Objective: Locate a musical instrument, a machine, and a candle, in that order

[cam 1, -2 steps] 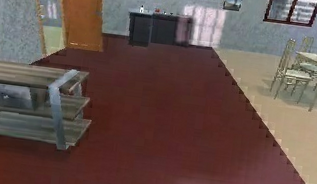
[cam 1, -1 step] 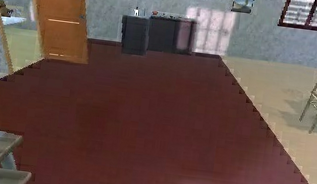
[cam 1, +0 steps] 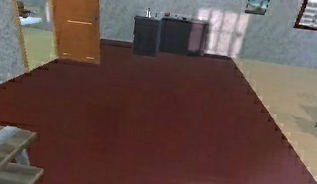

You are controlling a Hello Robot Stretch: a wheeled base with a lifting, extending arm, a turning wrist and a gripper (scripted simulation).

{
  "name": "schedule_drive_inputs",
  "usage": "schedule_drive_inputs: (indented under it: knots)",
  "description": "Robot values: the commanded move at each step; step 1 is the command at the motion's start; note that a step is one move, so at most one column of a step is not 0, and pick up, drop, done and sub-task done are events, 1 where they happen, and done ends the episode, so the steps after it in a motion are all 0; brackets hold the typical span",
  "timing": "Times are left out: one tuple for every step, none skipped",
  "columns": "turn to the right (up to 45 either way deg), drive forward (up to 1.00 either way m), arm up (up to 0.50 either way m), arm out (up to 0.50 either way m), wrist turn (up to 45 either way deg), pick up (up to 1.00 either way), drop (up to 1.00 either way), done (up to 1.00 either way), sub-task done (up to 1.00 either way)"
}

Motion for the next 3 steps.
schedule_drive_inputs:
  knots:
    - [0.0, 1.00, 0.00, 0.00, 0.0, 0.00, 0.00, 0.00, 0.00]
    - [-18.0, 0.00, 0.00, 0.00, 0.0, 0.00, 0.00, 0.00, 0.00]
    - [0.0, 0.05, 0.00, 0.00, 0.0, 0.00, 0.00, 0.00, 0.00]
